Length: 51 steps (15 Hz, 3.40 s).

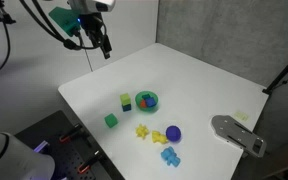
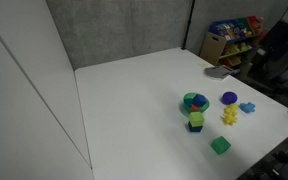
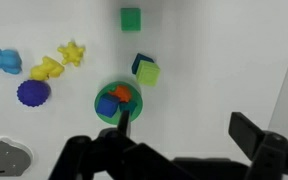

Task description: Put the light green toy block in the green bowl

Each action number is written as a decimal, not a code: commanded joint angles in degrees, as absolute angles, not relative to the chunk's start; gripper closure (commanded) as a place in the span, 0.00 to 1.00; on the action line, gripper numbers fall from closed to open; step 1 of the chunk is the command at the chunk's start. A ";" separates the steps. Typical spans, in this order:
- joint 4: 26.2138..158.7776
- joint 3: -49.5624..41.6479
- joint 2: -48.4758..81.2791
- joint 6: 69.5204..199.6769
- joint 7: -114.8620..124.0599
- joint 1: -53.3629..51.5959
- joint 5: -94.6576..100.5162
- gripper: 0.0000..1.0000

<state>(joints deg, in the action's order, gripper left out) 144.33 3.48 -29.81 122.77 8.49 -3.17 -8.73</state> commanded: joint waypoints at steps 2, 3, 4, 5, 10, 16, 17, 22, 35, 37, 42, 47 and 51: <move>144.21 3.60 -29.81 122.60 8.42 -3.01 -8.78 0.00; 144.21 3.60 -29.81 122.60 8.42 -3.01 -8.78 0.00; 144.21 3.60 -29.81 122.60 8.42 -3.01 -8.78 0.00; 143.27 3.82 -29.11 121.74 8.78 -2.84 -8.29 0.00; 138.46 4.72 -25.06 117.94 10.75 -2.07 -6.69 0.00; 131.10 5.66 -15.89 113.55 14.04 -2.08 -5.55 0.00; 129.89 5.73 -14.10 113.12 14.73 -2.14 -5.47 0.00; 124.65 6.06 -3.53 114.01 20.83 -2.57 -4.38 0.00; 124.32 3.62 14.06 135.22 28.76 -6.55 -2.67 0.00; 125.75 3.68 13.36 135.11 26.76 -6.51 -3.70 0.00; 124.57 3.10 14.41 135.28 27.85 -6.67 -2.80 0.00; 123.11 1.10 21.18 140.36 28.82 -7.79 0.07 0.00; 121.66 -0.17 27.55 143.69 28.34 -9.14 -0.51 0.00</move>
<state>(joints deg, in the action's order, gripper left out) 124.43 1.10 22.95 141.90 27.09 -7.58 -1.10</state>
